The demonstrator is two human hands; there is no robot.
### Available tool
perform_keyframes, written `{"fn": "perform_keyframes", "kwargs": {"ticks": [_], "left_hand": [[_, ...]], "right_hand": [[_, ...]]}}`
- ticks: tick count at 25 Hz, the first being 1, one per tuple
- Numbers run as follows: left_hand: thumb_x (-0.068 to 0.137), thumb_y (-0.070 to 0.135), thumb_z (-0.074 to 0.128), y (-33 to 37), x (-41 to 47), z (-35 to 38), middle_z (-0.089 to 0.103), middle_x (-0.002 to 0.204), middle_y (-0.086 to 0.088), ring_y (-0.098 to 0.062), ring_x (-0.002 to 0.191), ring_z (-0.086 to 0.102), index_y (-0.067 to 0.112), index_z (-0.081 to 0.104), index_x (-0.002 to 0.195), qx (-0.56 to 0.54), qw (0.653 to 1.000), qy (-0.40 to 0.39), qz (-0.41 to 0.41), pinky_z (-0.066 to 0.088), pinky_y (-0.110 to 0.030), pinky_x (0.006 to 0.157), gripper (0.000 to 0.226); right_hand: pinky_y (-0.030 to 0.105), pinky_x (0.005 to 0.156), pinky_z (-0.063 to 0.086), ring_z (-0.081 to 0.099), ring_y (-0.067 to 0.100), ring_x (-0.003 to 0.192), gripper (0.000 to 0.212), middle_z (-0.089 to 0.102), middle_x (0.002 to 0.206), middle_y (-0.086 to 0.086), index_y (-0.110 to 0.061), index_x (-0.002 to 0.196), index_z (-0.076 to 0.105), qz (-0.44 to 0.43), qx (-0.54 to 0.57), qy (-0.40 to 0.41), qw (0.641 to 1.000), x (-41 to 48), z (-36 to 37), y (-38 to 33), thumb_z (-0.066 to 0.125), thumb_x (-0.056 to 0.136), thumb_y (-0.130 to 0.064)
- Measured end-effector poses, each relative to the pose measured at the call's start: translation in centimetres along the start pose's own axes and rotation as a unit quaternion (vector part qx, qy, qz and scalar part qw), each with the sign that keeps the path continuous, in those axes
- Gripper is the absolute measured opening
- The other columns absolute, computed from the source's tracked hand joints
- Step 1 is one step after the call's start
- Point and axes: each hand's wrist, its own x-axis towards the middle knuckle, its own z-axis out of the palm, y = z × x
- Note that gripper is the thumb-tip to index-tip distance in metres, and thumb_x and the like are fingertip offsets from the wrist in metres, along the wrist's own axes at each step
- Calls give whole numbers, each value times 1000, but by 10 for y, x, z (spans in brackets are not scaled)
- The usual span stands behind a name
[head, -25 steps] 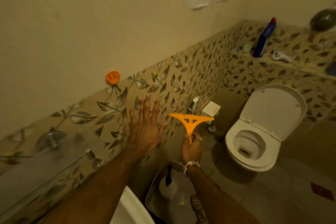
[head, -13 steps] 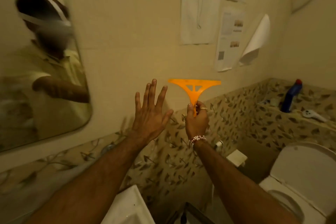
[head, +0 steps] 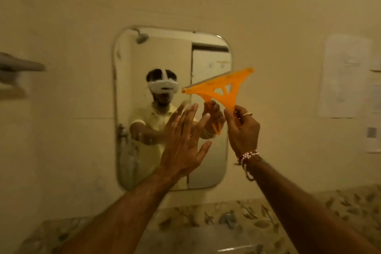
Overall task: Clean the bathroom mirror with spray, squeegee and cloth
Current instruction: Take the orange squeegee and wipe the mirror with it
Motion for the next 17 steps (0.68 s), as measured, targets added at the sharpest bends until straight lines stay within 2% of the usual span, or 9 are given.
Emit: {"fn": "perform_keyframes", "kwargs": {"ticks": [3,5,7,9,11,13,15,17], "left_hand": [[101,50,47,-48,-11,-38,8,174,-8,-27,161,6,28,20,164,34,999,25,-2,18,-56,127,72],[102,52,43,-74,-18,-58,10,174,-7,-26,161,7,27,23,164,68,997,38,-14,13,-52,129,69],[104,55,34,-97,-25,-74,10,174,-7,-25,161,8,25,24,164,99,994,35,-29,10,-51,129,68],[105,56,31,-112,-30,-85,11,174,-7,-24,161,10,24,25,164,133,990,38,-41,15,-53,128,67],[104,55,35,-123,-35,-91,10,174,-7,-23,161,10,25,24,164,152,986,49,-55,23,-56,125,68],[103,54,37,-132,-36,-95,7,175,-6,-21,161,9,27,20,164,155,984,63,-61,27,-59,123,69],[102,55,38,-137,-36,-97,4,175,-3,-18,161,6,32,15,164,150,983,73,-71,26,-58,123,70],[101,55,41,-139,-33,-96,4,175,-3,-18,161,6,36,12,164,140,983,83,-81,23,-57,124,72]], "right_hand": [[19,57,47,60,9,64,54,68,80,-6,-17,111,71,-81,-2,-9,997,21,47,-50,49,89,-61],[12,53,38,54,4,55,51,67,74,-6,-16,110,71,-142,-26,-25,989,37,74,-80,50,91,-59],[11,52,36,53,6,55,45,73,78,0,-16,111,70,-194,-60,-52,978,51,98,-109,53,93,-54],[12,53,37,55,10,56,42,74,80,3,-17,109,70,-236,-98,-70,964,66,116,-130,53,95,-52],[18,53,42,61,16,60,42,74,82,1,-20,109,70,-252,-143,-101,952,79,128,-148,49,96,-55],[19,52,38,63,17,63,42,73,81,-1,-24,111,69,-268,-181,-127,938,92,136,-160,46,97,-55],[17,51,30,60,16,63,41,71,80,-2,-25,112,69,-294,-206,-145,922,100,142,-166,44,98,-54],[21,55,37,62,17,67,42,70,83,-2,-25,115,68,-310,-217,-162,911,104,145,-170,42,99,-54]]}}
